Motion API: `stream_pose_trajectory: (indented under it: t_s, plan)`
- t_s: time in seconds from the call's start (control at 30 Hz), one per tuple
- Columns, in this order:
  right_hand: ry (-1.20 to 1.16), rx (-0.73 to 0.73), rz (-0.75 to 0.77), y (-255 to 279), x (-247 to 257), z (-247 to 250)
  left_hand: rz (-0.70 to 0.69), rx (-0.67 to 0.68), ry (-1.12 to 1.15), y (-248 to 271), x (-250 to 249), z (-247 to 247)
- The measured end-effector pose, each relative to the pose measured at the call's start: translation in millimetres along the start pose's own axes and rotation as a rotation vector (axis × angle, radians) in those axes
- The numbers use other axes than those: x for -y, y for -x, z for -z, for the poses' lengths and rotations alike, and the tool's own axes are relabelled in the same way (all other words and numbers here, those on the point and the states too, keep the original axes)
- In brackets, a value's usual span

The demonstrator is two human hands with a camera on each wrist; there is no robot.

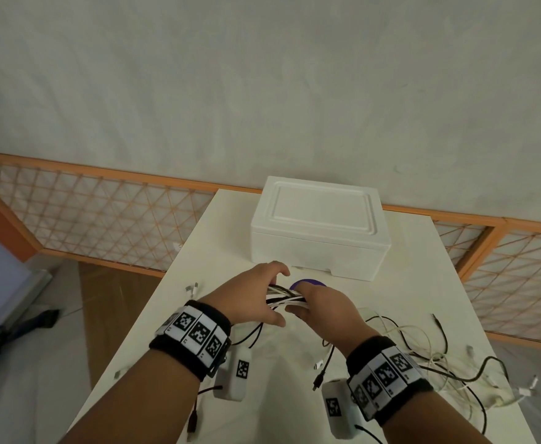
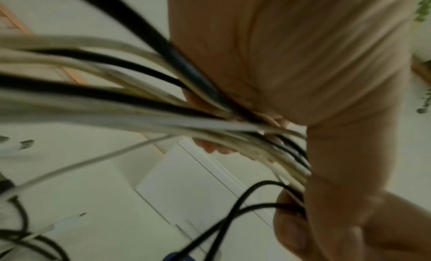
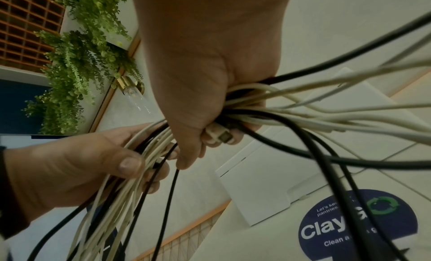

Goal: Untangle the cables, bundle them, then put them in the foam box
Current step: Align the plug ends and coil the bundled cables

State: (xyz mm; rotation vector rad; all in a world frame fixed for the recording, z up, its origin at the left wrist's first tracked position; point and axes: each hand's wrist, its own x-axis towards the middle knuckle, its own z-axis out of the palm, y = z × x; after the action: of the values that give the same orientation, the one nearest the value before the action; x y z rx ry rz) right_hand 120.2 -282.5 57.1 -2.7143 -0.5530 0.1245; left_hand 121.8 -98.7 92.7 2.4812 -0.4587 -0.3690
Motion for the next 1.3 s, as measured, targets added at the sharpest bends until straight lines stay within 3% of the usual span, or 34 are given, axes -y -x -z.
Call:
stream_pose_trajectory:
  t_s: [0.17,0.3,0.4,0.63,0.83,1.0,1.1,1.3]
  plan:
    - [0.007,-0.015,0.033,1.9,1.2,4.2,0.047,0.055,0.227,-2.3,4.8,13.0]
    - [0.022,-0.023,0.055,4.3,2.5,4.6,0.110,-0.002,0.530,-6.4,6.7,18.2]
    - [0.036,-0.025,0.076,4.1,3.8,5.4,0.143,-0.022,0.547,-13.7,8.8,14.9]
    - [-0.084,-0.099,0.073,2.8,4.7,1.5,0.146,0.097,0.516,-22.8,-7.5,3.8]
    - [-0.037,-0.195,0.169,3.5,9.4,3.9,0.244,0.196,0.731,-35.2,0.0,-8.1]
    - [0.043,-0.400,0.273,2.9,16.0,6.1,0.198,0.026,0.939,-27.1,-12.5,-3.5]
    - [0.115,-0.400,0.260,1.3,15.0,0.0,0.184,0.091,0.995,-19.1,-6.1,-4.8]
    - [0.164,-0.374,0.236,2.9,16.8,-5.5,0.017,0.197,0.838,-14.6,-1.0,-2.6]
